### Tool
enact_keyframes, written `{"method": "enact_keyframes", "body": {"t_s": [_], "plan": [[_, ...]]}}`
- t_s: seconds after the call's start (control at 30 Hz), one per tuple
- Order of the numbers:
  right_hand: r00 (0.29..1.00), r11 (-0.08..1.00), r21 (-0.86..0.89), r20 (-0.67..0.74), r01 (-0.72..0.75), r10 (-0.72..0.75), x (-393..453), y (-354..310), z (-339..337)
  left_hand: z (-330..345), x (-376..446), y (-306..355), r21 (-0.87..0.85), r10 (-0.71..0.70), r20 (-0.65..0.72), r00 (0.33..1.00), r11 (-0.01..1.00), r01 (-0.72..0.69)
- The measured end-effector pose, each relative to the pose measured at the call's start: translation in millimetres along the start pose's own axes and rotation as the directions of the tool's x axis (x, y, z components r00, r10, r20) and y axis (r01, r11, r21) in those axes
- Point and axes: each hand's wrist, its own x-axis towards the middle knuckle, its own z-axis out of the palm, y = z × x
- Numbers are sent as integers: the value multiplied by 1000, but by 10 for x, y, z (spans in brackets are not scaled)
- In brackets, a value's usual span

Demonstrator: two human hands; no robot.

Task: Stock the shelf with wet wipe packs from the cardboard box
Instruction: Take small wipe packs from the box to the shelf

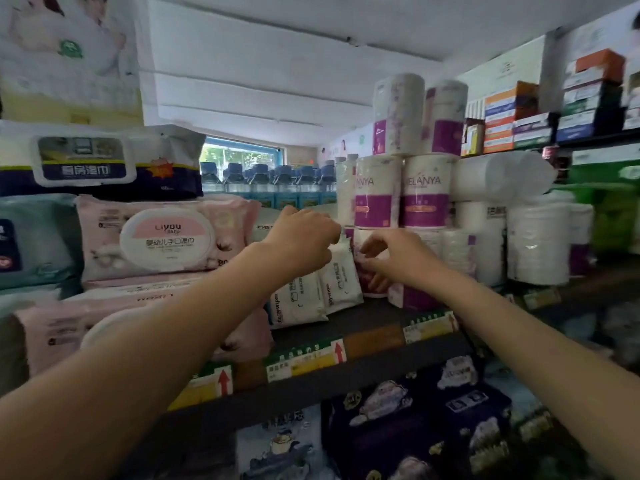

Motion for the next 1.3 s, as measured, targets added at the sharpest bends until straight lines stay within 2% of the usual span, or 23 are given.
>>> {"method": "enact_keyframes", "body": {"t_s": [0.07, 0.13, 0.2, 0.27, 0.33, 0.4, 0.47, 0.53, 0.6, 0.7, 0.77, 0.83, 0.9, 0.97, 1.03, 1.1, 1.17, 1.23, 1.3], "plan": [[998, 996, 56, -7, -63, 63, -374, -24, -128, -56, -111, 202, -107, 58, -112, 992, 992, -70], [989, 989, 55, -49, -138, 140, -808, 2, -248, -77, -243, 493, -163, 163, -225, 961, 966, -202], [967, 968, 43, -53, -246, 249, -1347, 50, -362, -68, -417, 877, -181, 315, -250, 915, 914, -364], [919, 919, 7, 11, -395, 395, -1988, 153, -455, -33, -650, 1335, -222, 471, -227, 853, 828, -516], [824, 828, -21, 88, -560, 559, -2739, 319, -557, -12, -908, 1871, -258, 603, -225, 766, 721, -643], [684, 687, 0, 86, -727, 724, -3629, 467, -661, 6, -1243, 2461, -285, 710, -216, 670, 611, -739], [475, 473, 70, 32, -879, 879, -4594, 526, -757, 14, -1632, 3057, -301, 804, -218, 553, 484, -822], [267, 269, 181, -34, -946, 963, -5545, 493, -807, 12, -2033, 3625, -283, 881, -219, 420, 355, -891], [87, 115, 317, -101, -941, 991, -6409, 415, -809, -24, -2416, 4167, -262, 923, -238, 302, 238, -935], [-152, -59, 535, -132, -843, 980, -7511, 308, -677, -166, -3038, 4904, -257, 954, -261, 149, 80, -963], [-277, -162, 610, -98, -775, 956, -8155, 337, -488, -236, -3466, 5357, -270, 961, -273, 41, -36, -962], [-390, -309, 628, 10, -714, 921, -8727, 413, -234, -240, -3884, 5767, -299, 961, -272, -49, -133, -945], [-468, -416, 600, 76, -684, 880, -9261, 513, 11, -184, -4266, 6187, -345, 958, -259, -119, -207, -916], [-521, -485, 530, 92, -695, 848, -9796, 624, 250, -106, -4639, 6631, -409, 967, -199, -162, -232, -883], [-542, -513, 407, 51, -756, 839, -10317, 743, 522, 6, -5030, 7058, -498, 977, -104, -187, -214, -840], [-492, -492, 217, 56, -843, 869, -10717, 891, 800, 165, -5409, 7448, -549, 981, -14, -194, -170, -818], [-426, -439, 74, 145, -895, 893, -11076, 1082, 1081, 342, -5777, 7786, -530, 976, 60, -211, -148, -835], [-457, -476, 69, 187, -877, 870, -11362, 1314, 1346, 534, -6100, 8041, -557, 960, 178, -216, -83, -826], [-545, -568, 228, 162, -791, 823, -11582, 1550, 1552, 802, -6341, 8313, -692, 929, 322, -181, 101, -715]]}}
